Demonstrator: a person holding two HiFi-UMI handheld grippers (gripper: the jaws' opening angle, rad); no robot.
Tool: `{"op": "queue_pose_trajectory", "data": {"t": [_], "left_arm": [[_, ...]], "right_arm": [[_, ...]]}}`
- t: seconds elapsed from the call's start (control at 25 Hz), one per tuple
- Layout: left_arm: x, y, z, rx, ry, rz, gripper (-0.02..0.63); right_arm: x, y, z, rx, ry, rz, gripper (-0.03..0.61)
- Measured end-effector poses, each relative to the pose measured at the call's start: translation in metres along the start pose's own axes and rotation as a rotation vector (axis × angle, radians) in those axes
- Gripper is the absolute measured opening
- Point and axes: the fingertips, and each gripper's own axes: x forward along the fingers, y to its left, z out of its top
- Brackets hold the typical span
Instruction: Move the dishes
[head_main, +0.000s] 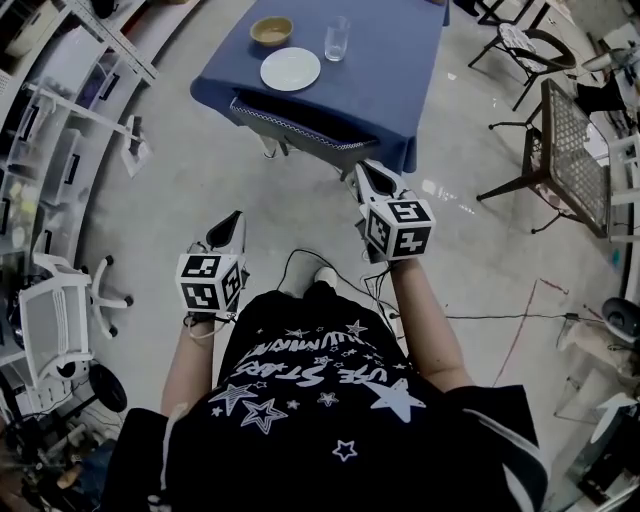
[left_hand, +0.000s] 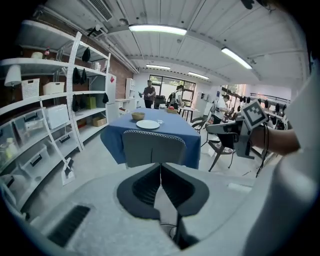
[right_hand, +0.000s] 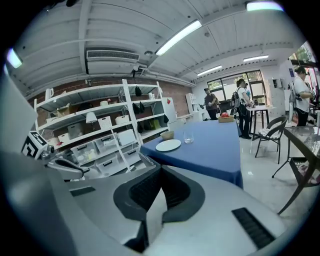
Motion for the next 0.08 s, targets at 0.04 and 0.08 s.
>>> {"op": "queue_pose_trajectory", "data": {"t": [0.04, 0.08], "left_arm": [[0.0, 0.0038, -0.0001, -0.003, 0.003, 0.004, 0.02], [0.0002, 0.0075, -0.0002, -0.006, 0.006, 0.008, 0.02]], "right_arm": [[0.0024, 0.0014, 0.0011, 0.001, 0.002, 0.001, 0.005], [0.0047, 0.0028, 0.0023, 0.001, 0.003, 0.003, 0.005]]}}
